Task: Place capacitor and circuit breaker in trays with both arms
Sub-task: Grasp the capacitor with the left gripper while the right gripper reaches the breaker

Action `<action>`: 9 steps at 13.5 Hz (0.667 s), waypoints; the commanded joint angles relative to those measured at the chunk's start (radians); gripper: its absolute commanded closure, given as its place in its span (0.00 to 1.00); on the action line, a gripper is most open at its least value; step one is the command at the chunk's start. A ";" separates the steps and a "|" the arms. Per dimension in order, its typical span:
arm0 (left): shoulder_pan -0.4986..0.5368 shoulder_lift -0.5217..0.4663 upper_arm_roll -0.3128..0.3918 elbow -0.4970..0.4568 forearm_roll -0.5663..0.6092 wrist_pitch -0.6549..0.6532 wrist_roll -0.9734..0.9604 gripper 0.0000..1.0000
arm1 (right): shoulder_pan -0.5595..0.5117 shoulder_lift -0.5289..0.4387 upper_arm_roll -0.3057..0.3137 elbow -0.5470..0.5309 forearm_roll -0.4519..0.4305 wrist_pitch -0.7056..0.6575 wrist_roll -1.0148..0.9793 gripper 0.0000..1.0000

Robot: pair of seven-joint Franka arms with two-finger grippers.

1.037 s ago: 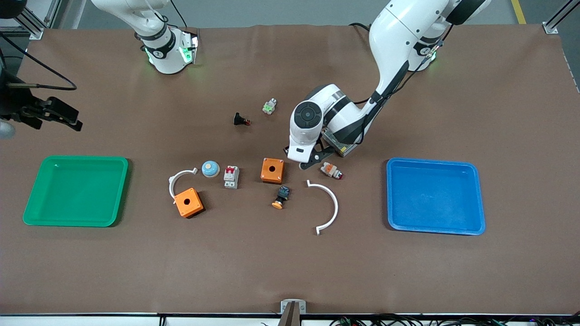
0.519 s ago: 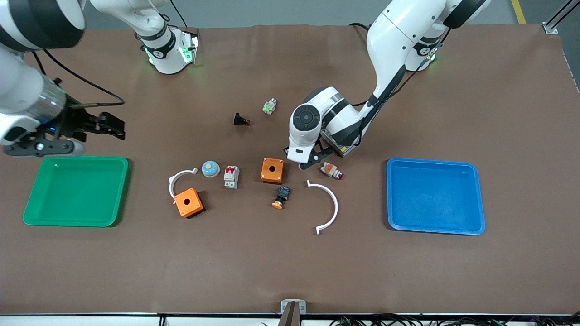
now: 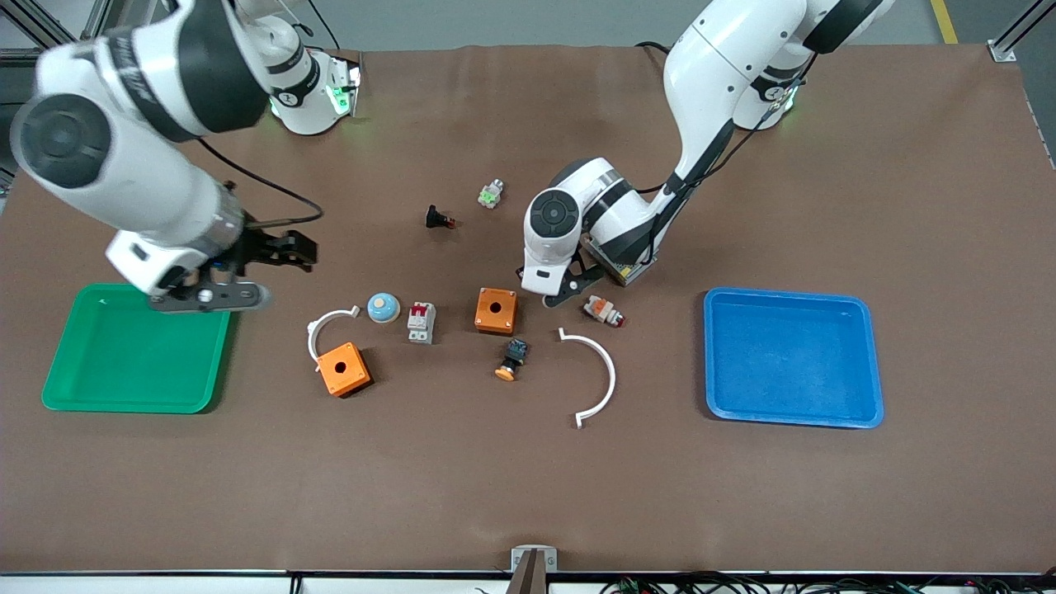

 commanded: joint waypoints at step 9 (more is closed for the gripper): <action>0.130 -0.221 0.011 0.010 0.025 -0.112 0.036 1.00 | 0.141 0.094 -0.008 -0.319 0.065 0.502 0.197 0.00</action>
